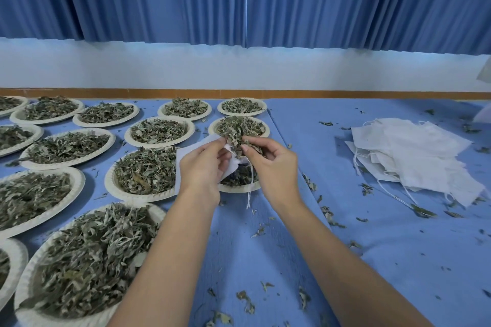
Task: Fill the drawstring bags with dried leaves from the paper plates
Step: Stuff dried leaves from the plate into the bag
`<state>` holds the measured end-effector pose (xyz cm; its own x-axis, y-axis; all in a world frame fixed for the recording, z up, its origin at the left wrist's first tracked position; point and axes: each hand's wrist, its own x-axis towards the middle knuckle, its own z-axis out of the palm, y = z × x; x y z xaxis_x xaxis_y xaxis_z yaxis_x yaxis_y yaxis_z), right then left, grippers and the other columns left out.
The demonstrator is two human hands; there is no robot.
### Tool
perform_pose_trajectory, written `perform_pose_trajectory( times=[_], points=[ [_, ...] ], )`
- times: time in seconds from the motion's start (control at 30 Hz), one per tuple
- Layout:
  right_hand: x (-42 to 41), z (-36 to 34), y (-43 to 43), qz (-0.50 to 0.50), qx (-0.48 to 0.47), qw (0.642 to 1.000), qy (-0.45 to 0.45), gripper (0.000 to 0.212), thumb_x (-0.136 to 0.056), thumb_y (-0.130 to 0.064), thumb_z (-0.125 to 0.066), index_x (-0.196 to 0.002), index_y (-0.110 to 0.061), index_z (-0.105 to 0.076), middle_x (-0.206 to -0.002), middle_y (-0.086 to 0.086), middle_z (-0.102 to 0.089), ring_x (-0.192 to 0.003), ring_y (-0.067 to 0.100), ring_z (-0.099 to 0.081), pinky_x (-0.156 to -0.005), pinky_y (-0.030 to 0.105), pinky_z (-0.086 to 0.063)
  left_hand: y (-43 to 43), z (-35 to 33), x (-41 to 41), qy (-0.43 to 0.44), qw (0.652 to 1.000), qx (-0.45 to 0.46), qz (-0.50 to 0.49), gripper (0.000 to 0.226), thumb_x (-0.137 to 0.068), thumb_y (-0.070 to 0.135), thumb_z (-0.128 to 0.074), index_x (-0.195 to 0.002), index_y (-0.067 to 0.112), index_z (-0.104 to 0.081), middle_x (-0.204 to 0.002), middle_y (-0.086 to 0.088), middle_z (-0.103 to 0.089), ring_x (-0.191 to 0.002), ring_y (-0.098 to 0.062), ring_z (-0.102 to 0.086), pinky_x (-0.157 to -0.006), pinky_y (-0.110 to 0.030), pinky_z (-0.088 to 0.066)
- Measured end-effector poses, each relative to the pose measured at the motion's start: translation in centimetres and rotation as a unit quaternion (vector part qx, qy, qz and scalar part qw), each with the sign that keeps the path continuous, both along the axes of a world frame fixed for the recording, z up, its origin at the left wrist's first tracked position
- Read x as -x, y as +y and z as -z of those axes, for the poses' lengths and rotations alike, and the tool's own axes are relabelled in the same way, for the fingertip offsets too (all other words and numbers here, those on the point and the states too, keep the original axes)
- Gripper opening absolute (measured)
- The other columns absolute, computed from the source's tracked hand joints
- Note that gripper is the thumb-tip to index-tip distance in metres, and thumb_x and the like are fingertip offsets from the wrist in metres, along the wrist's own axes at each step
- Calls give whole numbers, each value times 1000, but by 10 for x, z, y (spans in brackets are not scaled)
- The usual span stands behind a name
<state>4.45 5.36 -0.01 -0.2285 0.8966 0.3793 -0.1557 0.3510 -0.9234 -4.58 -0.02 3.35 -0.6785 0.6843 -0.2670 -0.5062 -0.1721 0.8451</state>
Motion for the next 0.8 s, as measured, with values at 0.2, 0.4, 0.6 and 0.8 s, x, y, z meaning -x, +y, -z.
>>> perform_pose_trajectory(
  times=[0.2, 0.4, 0.6, 0.8],
  points=[
    [-3, -2, -2, -9, -37, 999, -30, 27, -82, -9, -70, -80, -36, -71, -82, -18, -72, -74, -3, -64, -67, 11, -50, 1, -3, -2, -44, 998, 3, 52, 19, -94, 14, -57, -75, 12, -60, -57, 3, -58, -51, -6, -52, -44, -13, -46],
    [-1, 0, -2, 1, -42, 998, -49, 30, -81, -5, -70, -75, -35, -68, -78, -19, -68, -66, -5, -61, -61, 11, -46, -4, -7, -4, -55, 993, 11, 107, 31, -92, 38, -57, -67, 21, -63, -44, 8, -57, -55, -9, -53, -59, -24, -42],
    [-2, 5, -1, -3, -90, 991, -100, 37, -81, -4, -67, -74, -40, -65, -82, -22, -67, -73, -3, -59, -71, 16, -46, -4, -7, -2, -24, 992, 34, 116, 20, -85, 42, -67, -86, 24, -57, -68, 2, -54, -64, -12, -51, -61, -28, -45],
    [-1, 8, 2, 9, -122, 982, -147, 11, -81, -8, -63, -87, -12, -71, -84, -7, -69, -78, 12, -62, -74, 34, -52, -2, -1, -8, 10, 993, 7, 116, 25, -81, 27, -73, -83, 25, -49, -46, 12, -59, -46, -5, -54, -62, -24, -46]
  ],
)
